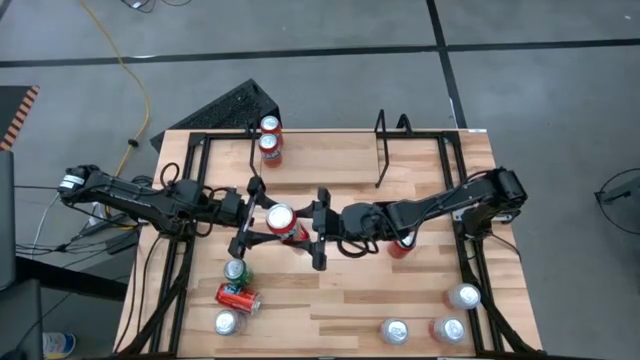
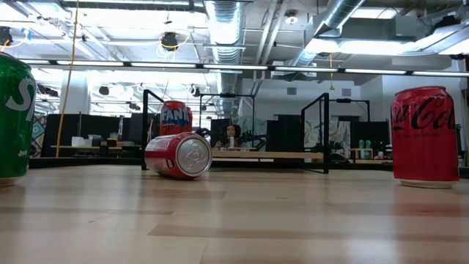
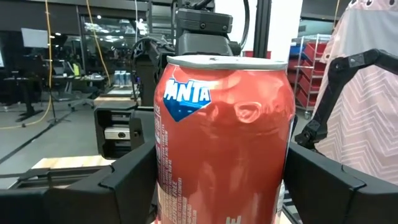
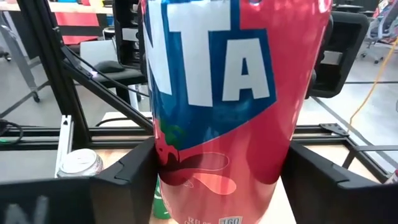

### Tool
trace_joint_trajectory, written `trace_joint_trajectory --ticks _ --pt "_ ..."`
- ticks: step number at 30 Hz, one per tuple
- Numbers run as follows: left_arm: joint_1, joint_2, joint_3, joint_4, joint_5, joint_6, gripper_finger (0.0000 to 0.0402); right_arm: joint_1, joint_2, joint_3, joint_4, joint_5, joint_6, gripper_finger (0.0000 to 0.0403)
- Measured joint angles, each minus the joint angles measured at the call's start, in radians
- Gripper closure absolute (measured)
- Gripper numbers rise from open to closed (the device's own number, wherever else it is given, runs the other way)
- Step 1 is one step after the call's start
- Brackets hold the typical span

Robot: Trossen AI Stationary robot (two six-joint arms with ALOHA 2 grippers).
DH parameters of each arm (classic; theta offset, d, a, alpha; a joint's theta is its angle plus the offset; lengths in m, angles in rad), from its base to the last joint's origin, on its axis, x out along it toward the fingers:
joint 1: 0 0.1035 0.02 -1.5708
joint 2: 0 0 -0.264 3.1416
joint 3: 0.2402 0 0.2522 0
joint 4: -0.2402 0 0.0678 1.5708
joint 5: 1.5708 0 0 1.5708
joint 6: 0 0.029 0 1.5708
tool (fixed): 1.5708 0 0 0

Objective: Place canned beverage on shelf
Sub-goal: Put the red soda can on the shelf and align with the other red soda cans

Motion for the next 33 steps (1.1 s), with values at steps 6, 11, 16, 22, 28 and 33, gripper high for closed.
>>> trace_joint_trajectory --ticks 6,11,16,22,28,33 --pt "0.0 0.0 0.002 -0.044 -0.002 -0.007 0.0097 0.003 0.001 0.0 -0.023 0.009 0.002 0.0176" --pt "0.002 -0.004 0.004 -0.153 -0.029 -0.059 0.0066 0.001 0.004 -0.002 -0.082 0.041 0.006 0.0176" --pt "0.001 -0.033 0.033 -0.369 -0.024 -0.111 0.0052 0.011 0.004 -0.002 -0.173 0.094 0.035 0.0176" --pt "0.001 -0.038 0.13 -0.598 -0.039 -0.106 0.0049 0.019 0.003 -0.002 -0.237 0.094 0.057 0.0176" --pt "0.0 -0.034 0.218 -0.838 -0.078 -0.091 0.0048 0.019 0.002 -0.002 -0.311 0.093 0.082 0.0176" --pt "0.001 -0.034 0.235 -0.86 -0.101 -0.057 0.0048 0.02 0.005 -0.002 -0.314 0.066 0.082 0.0176"
